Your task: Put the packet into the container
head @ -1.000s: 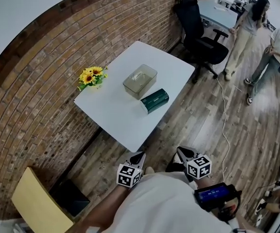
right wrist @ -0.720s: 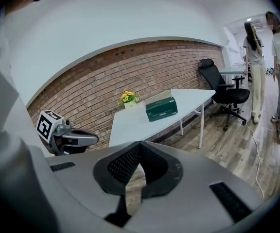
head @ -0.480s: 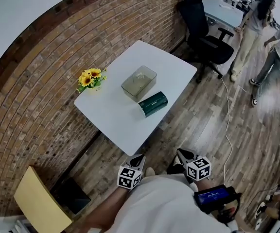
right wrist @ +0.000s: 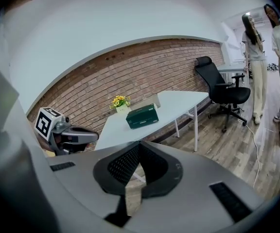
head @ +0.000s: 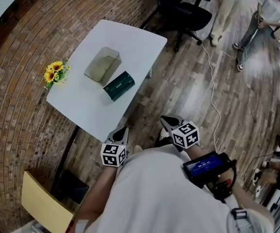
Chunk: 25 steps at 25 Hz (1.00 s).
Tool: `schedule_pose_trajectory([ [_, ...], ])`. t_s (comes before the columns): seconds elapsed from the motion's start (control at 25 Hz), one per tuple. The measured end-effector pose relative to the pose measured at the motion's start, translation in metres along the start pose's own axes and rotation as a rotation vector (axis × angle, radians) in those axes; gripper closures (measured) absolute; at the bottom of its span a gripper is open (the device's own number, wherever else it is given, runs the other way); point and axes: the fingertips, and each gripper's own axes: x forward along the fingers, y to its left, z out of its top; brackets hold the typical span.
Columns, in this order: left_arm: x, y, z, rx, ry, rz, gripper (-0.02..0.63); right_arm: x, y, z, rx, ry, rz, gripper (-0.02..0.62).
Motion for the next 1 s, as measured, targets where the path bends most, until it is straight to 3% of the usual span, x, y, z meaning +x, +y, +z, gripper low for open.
schedule_pose_trajectory([
  [0.6,0.050,-0.016,0.062,-0.002,0.002,0.139,0.598,-0.001,-0.074,0.046,-0.020,0.000,0.108,0.589],
  [1.0,0.072,-0.017,0.072,0.015,0.054,0.165,0.598,0.006,-0.106,0.051,0.014,0.023,0.127,0.588],
])
